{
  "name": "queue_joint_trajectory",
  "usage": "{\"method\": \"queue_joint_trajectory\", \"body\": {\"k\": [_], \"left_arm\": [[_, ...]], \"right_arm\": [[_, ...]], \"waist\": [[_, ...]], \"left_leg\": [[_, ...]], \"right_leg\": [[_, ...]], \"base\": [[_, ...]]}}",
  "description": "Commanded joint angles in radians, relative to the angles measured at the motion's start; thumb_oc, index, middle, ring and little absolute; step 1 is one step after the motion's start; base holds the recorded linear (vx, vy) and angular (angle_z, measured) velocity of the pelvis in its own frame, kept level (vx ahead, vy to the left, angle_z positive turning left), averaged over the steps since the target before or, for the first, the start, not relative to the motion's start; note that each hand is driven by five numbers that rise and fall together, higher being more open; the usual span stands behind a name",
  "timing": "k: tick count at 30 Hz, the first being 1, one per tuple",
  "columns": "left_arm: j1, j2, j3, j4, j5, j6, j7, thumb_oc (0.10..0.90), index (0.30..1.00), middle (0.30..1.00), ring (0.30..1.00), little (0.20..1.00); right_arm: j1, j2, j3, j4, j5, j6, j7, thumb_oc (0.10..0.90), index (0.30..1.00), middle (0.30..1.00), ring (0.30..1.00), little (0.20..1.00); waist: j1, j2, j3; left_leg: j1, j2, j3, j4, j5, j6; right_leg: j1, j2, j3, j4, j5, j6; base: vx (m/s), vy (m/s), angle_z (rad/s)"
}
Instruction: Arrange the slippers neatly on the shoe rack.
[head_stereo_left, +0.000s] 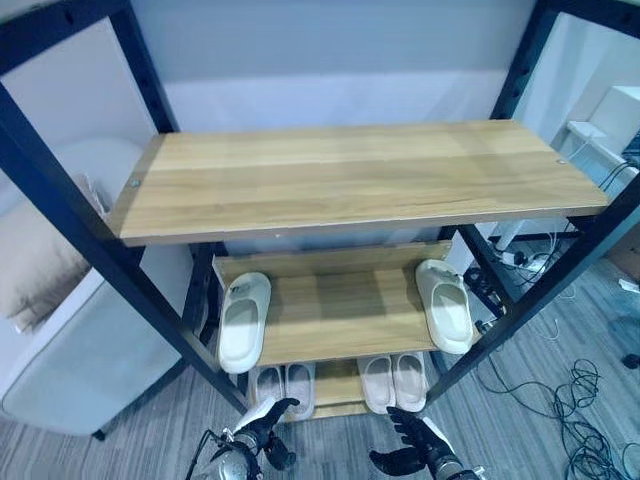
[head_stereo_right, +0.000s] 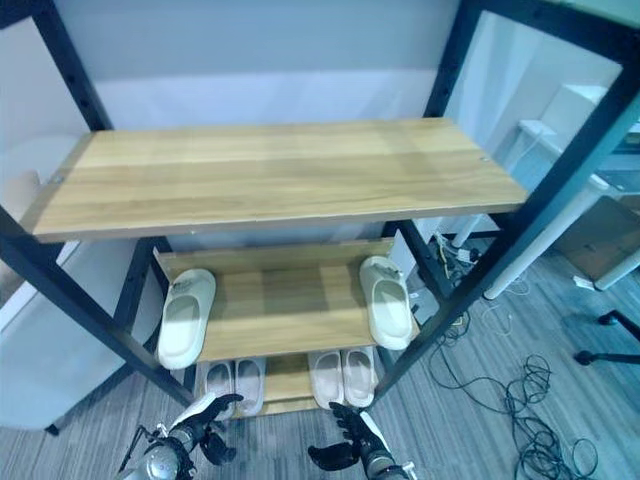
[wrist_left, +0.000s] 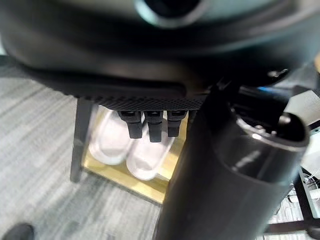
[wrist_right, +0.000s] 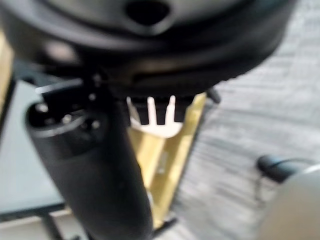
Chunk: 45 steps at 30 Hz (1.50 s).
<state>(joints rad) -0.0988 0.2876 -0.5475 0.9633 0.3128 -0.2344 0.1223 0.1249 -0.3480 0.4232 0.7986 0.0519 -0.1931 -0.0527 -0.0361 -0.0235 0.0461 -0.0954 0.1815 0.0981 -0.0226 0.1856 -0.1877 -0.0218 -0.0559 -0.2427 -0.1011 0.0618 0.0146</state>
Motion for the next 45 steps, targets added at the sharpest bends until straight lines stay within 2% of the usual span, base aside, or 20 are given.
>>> {"method": "queue_joint_trajectory", "body": {"k": [1, 2, 4, 6, 8, 10, 11, 12, 13, 14, 16, 19, 22, 27, 30, 34, 39, 42, 43, 45], "left_arm": [[-0.108, 0.012, -0.033, -0.126, -0.048, -0.089, -0.019, 0.800, 0.900, 0.900, 0.900, 0.900], [-0.108, 0.014, -0.033, -0.128, -0.048, -0.088, -0.020, 0.800, 0.900, 0.900, 0.900, 0.900], [-0.140, 0.040, -0.082, -0.186, 0.008, -0.103, -0.026, 0.800, 0.900, 0.900, 0.900, 0.900], [-0.180, 0.057, -0.109, -0.263, 0.014, -0.116, -0.030, 0.800, 0.900, 0.900, 0.900, 0.900], [-0.176, 0.069, -0.111, -0.313, 0.000, -0.121, -0.049, 0.800, 0.900, 0.900, 0.900, 0.900], [-0.187, 0.087, -0.120, -0.384, -0.024, -0.139, -0.074, 0.800, 0.900, 0.900, 0.900, 0.900], [-0.213, 0.085, -0.136, -0.391, -0.026, -0.147, -0.075, 0.800, 0.900, 0.900, 0.900, 0.900], [-0.219, 0.085, -0.136, -0.396, -0.028, -0.146, -0.076, 0.800, 0.900, 0.900, 0.900, 0.900], [-0.333, 0.178, -0.095, -0.749, -0.158, -0.034, -0.164, 0.800, 0.900, 0.900, 0.900, 0.900], [-0.238, 0.170, -0.141, -0.663, -0.087, -0.141, -0.143, 0.800, 0.900, 0.900, 0.900, 0.900], [-0.186, 0.139, -0.208, -0.573, 0.000, -0.184, -0.127, 0.800, 0.900, 0.900, 0.900, 0.900], [-0.198, 0.150, -0.212, -0.655, -0.081, -0.174, -0.155, 0.800, 0.900, 0.900, 0.900, 0.900], [-0.176, 0.211, -0.187, -0.796, -0.195, -0.167, -0.215, 0.800, 0.900, 0.900, 0.900, 0.900], [-0.169, 0.220, -0.162, -0.933, -0.303, -0.159, -0.272, 0.800, 0.900, 0.900, 0.900, 0.900], [-0.192, 0.197, -0.161, -0.928, -0.299, -0.167, -0.239, 0.800, 0.900, 0.900, 0.900, 0.900], [-0.330, 0.161, -0.147, -0.936, -0.238, -0.189, -0.120, 0.800, 0.900, 0.900, 0.900, 0.900], [-0.436, 0.135, -0.142, -0.896, -0.200, -0.201, -0.046, 0.800, 0.900, 0.900, 0.900, 0.900], [-0.581, 0.123, -0.159, -0.757, -0.022, -0.174, 0.072, 0.800, 0.900, 0.900, 0.900, 0.900], [-0.585, 0.119, -0.162, -0.751, -0.018, -0.177, 0.078, 0.800, 0.900, 0.900, 0.900, 0.900], [-0.654, 0.129, -0.168, -0.676, 0.082, -0.152, 0.134, 0.800, 0.900, 0.900, 0.900, 0.900]], "right_arm": [[-0.039, -0.044, -0.045, -0.018, -0.006, -0.049, -0.037, 0.800, 0.900, 0.900, 0.900, 0.900], [-0.040, -0.044, -0.045, -0.018, -0.006, -0.049, -0.037, 0.800, 0.900, 0.900, 0.900, 0.900], [-0.049, -0.044, -0.057, 0.015, -0.016, -0.040, -0.039, 0.800, 0.900, 0.900, 0.900, 0.900], [-0.058, -0.051, -0.070, 0.016, -0.046, -0.039, -0.058, 0.800, 0.900, 0.900, 0.900, 0.900], [-0.057, -0.049, -0.075, 0.004, -0.061, -0.036, -0.060, 0.800, 0.900, 0.900, 0.900, 0.900], [-0.046, -0.031, -0.071, -0.006, -0.081, -0.038, -0.045, 0.800, 0.900, 0.900, 0.900, 0.900], [-0.052, -0.013, -0.056, 0.027, -0.105, -0.029, -0.051, 0.800, 0.900, 0.900, 0.900, 0.900], [-0.053, -0.004, -0.053, 0.035, -0.116, -0.026, -0.049, 0.800, 0.900, 0.900, 0.900, 0.900], [-0.040, 0.002, -0.063, 0.026, -0.132, -0.016, -0.046, 0.800, 0.900, 0.900, 0.900, 0.900], [-0.068, 0.035, -0.063, 0.119, -0.120, -0.007, -0.069, 0.800, 0.900, 0.900, 0.900, 0.900], [-0.103, 0.049, -0.036, 0.126, -0.158, -0.010, -0.067, 0.800, 0.900, 0.900, 0.900, 0.900], [-0.098, 0.032, -0.017, 0.094, -0.185, 0.000, -0.090, 0.800, 0.900, 0.900, 0.900, 0.900], [-0.120, 0.033, 0.014, 0.118, -0.215, 0.009, -0.079, 0.800, 0.900, 0.900, 0.900, 0.900], [-0.119, 0.025, 0.055, 0.134, -0.249, 0.008, -0.056, 0.800, 0.900, 0.900, 0.900, 0.900], [-0.127, 0.027, 0.063, 0.152, -0.255, 0.008, -0.065, 0.800, 0.900, 0.900, 0.900, 0.900], [-0.131, 0.021, 0.063, 0.157, -0.237, 0.006, -0.091, 0.800, 0.900, 0.900, 0.900, 0.900], [-0.113, 0.026, 0.079, 0.170, -0.238, 0.008, -0.093, 0.800, 0.900, 0.900, 0.900, 0.900], [-0.106, 0.036, 0.070, 0.193, -0.201, 0.004, -0.109, 0.800, 0.900, 0.900, 0.900, 0.900], [-0.107, 0.036, 0.068, 0.194, -0.200, 0.004, -0.109, 0.800, 0.900, 0.900, 0.900, 0.900], [-0.100, 0.030, 0.060, 0.198, -0.190, -0.001, -0.119, 0.800, 0.900, 0.900, 0.900, 0.900]], "waist": [[-0.009, -0.018, 0.029], [-0.010, -0.020, 0.028], [-0.025, 0.009, 0.027], [-0.042, 0.014, 0.026], [-0.049, 0.017, 0.025], [-0.050, 0.022, 0.041], [-0.051, 0.027, 0.052], [-0.052, 0.027, 0.055], [-0.043, 0.040, 0.055], [-0.028, 0.043, 0.069], [-0.022, 0.028, 0.069], [-0.018, 0.008, 0.062], [-0.003, -0.012, 0.041], [0.004, -0.006, -0.001], [0.000, -0.001, -0.002], [-0.019, 0.016, -0.001], [-0.043, 0.037, -0.009], [-0.071, 0.064, -0.010], [-0.071, 0.064, -0.009], [-0.087, 0.084, -0.012]], "left_leg": [[0.074, -0.168, 0.067, 0.155, -0.349, 0.142], [0.073, -0.170, 0.068, 0.152, -0.344, 0.143], [0.125, -0.201, 0.051, 0.066, -0.355, 0.166], [0.115, -0.222, 0.020, 0.017, -0.325, 0.174], [0.117, -0.219, 0.025, -0.008, -0.308, 0.177], [0.136, -0.203, 0.047, -0.046, -0.281, 0.178], [0.132, -0.188, 0.037, -0.045, -0.275, 0.177], [0.133, -0.183, 0.032, -0.048, -0.275, 0.180], [0.132, -0.176, 0.018, -0.055, -0.267, 0.187], [0.130, -0.167, 0.004, -0.054, -0.269, 0.189], [0.117, -0.163, -0.021, -0.042, -0.269, 0.189], [0.096, -0.161, -0.040, 0.004, -0.275, 0.188], [0.075, -0.163, -0.056, 0.042, -0.284, 0.179], [0.104, -0.132, -0.052, -0.008, -0.247, 0.151], [0.112, -0.118, -0.057, -0.028, -0.226, 0.141], [0.107, -0.095, -0.058, -0.064, -0.175, 0.119], [0.096, -0.086, -0.048, -0.065, -0.171, 0.103], [0.089, -0.081, -0.032, -0.065, -0.162, 0.093], [0.089, -0.081, -0.033, -0.065, -0.162, 0.093], [0.085, -0.079, -0.021, -0.065, -0.160, 0.089]], "right_leg": [[-0.013, -0.031, 0.006, 0.014, -0.086, 0.084], [-0.015, -0.033, 0.006, 0.014, -0.084, 0.085], [-0.028, -0.015, 0.001, 0.027, -0.076, 0.090], [-0.062, -0.021, -0.009, 0.057, -0.055, 0.100], [-0.079, -0.025, -0.017, 0.084, -0.059, 0.105], [-0.118, -0.048, -0.038, 0.193, -0.086, 0.135], [-0.133, -0.069, -0.023, 0.218, -0.087, 0.156], [-0.136, -0.081, -0.010, 0.232, -0.089, 0.153], [-0.141, -0.101, 0.011, 0.241, -0.084, 0.157], [-0.137, -0.114, 0.042, 0.252, -0.089, 0.156], [-0.123, -0.122, 0.121, 0.241, -0.088, 0.158], [-0.080, -0.122, 0.186, 0.192, -0.073, 0.155], [-0.014, -0.108, 0.164, 0.089, -0.087, 0.150], [0.033, -0.062, 0.157, 0.014, -0.093, 0.129], [0.037, -0.045, 0.151, 0.014, -0.104, 0.118], [0.038, -0.024, 0.126, 0.014, -0.119, 0.105], [0.042, -0.017, 0.118, 0.014, -0.133, 0.105], [0.038, -0.016, 0.117, 0.014, -0.132, 0.107], [0.038, -0.016, 0.117, 0.014, -0.132, 0.106], [0.030, -0.016, 0.118, 0.014, -0.131, 0.112]], "base": [[-0.10, 0.046, 0.02], [-0.05, 0.058, 0.08], [-0.08, 0.095, 0.37], [-0.13, 0.098, 0.52], [-0.10, 0.083, 0.22], [-0.16, 0.053, -0.01], [-0.14, -0.053, -0.15], [-0.15, -0.106, -0.08], [-0.12, -0.123, 0.07], [-0.15, -0.140, 0.23], [-0.11, -0.163, 0.46], [-0.03, -0.207, 0.62], [-0.02, -0.217, 0.14], [0.03, -0.204, 0.07], [-0.02, -0.158, -0.06], [-0.06, -0.125, 0.04], [-0.01, -0.075, 0.04], [0.01, -0.060, 0.01], [0.00, -0.042, 0.00], [0.01, -0.017, -0.05]]}}
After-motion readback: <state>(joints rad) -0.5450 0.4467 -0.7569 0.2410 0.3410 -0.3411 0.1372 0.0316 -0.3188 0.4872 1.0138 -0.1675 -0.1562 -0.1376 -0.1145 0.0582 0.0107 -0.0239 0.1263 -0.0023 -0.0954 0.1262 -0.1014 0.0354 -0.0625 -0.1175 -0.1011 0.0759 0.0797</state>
